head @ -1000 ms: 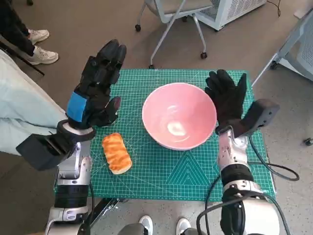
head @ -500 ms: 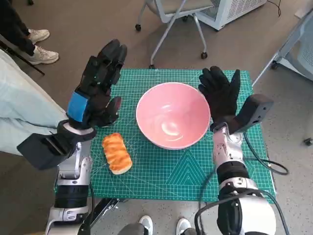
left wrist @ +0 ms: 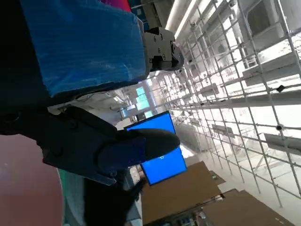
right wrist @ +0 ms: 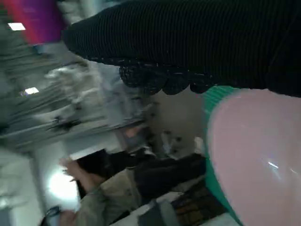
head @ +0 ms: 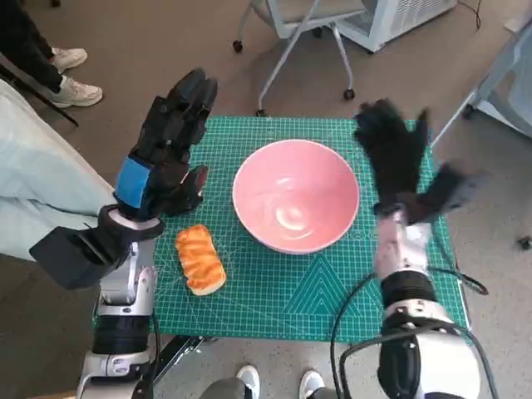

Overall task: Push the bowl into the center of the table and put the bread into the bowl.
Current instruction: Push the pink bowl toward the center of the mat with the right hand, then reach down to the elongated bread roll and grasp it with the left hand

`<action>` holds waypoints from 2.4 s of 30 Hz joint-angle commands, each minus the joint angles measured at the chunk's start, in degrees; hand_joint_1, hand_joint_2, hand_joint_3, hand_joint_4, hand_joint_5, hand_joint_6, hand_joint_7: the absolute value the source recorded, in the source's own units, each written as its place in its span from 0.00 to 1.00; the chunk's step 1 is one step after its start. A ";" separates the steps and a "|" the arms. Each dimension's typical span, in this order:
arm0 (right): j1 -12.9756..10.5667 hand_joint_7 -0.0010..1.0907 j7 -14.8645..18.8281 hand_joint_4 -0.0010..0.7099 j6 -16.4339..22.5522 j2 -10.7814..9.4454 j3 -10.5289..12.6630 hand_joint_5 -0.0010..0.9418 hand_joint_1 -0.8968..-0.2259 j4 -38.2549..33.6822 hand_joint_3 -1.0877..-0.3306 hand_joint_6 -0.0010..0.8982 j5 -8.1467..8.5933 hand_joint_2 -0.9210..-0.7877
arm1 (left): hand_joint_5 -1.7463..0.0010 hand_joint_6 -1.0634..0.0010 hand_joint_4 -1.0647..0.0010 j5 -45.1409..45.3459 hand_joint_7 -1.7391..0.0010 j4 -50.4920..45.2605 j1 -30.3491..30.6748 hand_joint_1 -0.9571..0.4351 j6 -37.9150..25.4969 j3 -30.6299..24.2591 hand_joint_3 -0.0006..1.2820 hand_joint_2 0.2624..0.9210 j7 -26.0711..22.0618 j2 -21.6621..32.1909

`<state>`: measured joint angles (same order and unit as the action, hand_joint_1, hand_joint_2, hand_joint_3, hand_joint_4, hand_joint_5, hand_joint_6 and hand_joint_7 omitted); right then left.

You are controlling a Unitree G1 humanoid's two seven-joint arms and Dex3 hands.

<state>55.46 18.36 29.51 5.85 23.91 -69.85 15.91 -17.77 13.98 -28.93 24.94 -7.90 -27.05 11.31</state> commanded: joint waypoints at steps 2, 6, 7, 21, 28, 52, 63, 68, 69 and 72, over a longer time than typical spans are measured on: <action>-1.89 0.18 3.45 0.16 5.92 0.13 -1.31 0.02 0.46 4.56 0.36 0.16 -0.02 0.00 | 1.00 1.00 0.92 0.52 0.79 -0.93 -0.04 0.23 -0.73 0.51 0.46 1.00 0.79 -0.49; -4.32 0.19 6.50 0.18 9.32 0.27 -3.53 0.03 0.42 11.02 0.38 0.17 -0.41 0.00 | 1.00 1.00 0.92 1.11 0.79 -1.47 -0.39 0.23 -0.99 1.15 0.46 1.00 1.63 -1.03; -5.28 0.20 7.40 0.19 9.75 0.39 -4.30 0.03 0.40 13.39 0.39 0.18 -0.46 0.00 | 1.00 1.00 0.92 1.31 0.79 -1.51 -0.53 0.23 -0.99 1.35 0.46 1.00 1.84 -1.18; -16.39 0.49 13.06 0.25 12.02 4.25 -12.48 0.01 0.36 36.63 0.45 0.06 -2.01 0.00 | 1.00 1.00 0.92 0.89 0.78 -1.41 -2.52 0.22 -0.79 2.32 0.47 1.00 1.51 -2.49; -18.67 0.52 11.88 0.25 9.44 4.35 -13.65 0.01 0.35 41.26 0.46 0.05 -0.49 0.00 | 1.00 1.00 0.92 0.36 0.78 -0.66 -4.10 0.23 -0.11 2.66 0.47 1.00 0.39 -3.28; -20.24 0.53 10.33 0.25 6.15 3.45 -15.02 0.00 0.38 44.83 0.45 0.03 0.78 0.00 | 1.00 1.00 0.92 -0.57 0.78 -1.20 -6.17 0.22 -1.44 2.26 0.45 1.00 -1.84 -2.31; -20.79 0.54 10.15 0.26 6.83 2.59 -15.61 0.00 0.37 45.01 0.45 0.03 0.42 0.00 | 0.99 1.00 0.89 7.76 0.73 -4.11 -5.27 0.27 2.25 0.54 0.28 0.99 -0.47 5.90; -21.24 0.55 10.24 0.26 7.05 2.36 -15.71 0.00 0.37 45.27 0.45 0.03 0.45 0.00 | 0.98 0.94 0.80 18.32 0.68 -5.46 -4.36 0.42 6.15 -0.97 0.09 0.86 0.89 14.50; -21.37 0.55 10.32 0.26 7.07 2.40 -15.69 0.00 0.37 45.38 0.45 0.03 0.54 0.00 | 0.98 0.93 0.79 19.49 0.67 -5.63 -4.05 0.44 6.27 -1.32 0.06 0.83 0.49 16.56; -21.65 0.55 10.54 0.26 7.37 2.66 -15.49 0.00 0.37 45.27 0.46 0.03 0.72 0.00 | 0.97 0.89 0.76 20.87 0.66 -6.95 -2.74 0.45 4.68 -2.40 0.03 0.79 -1.52 22.34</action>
<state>35.42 28.82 36.85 8.55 8.49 -24.45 16.28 1.18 8.67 -33.36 30.11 -9.03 -27.33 28.63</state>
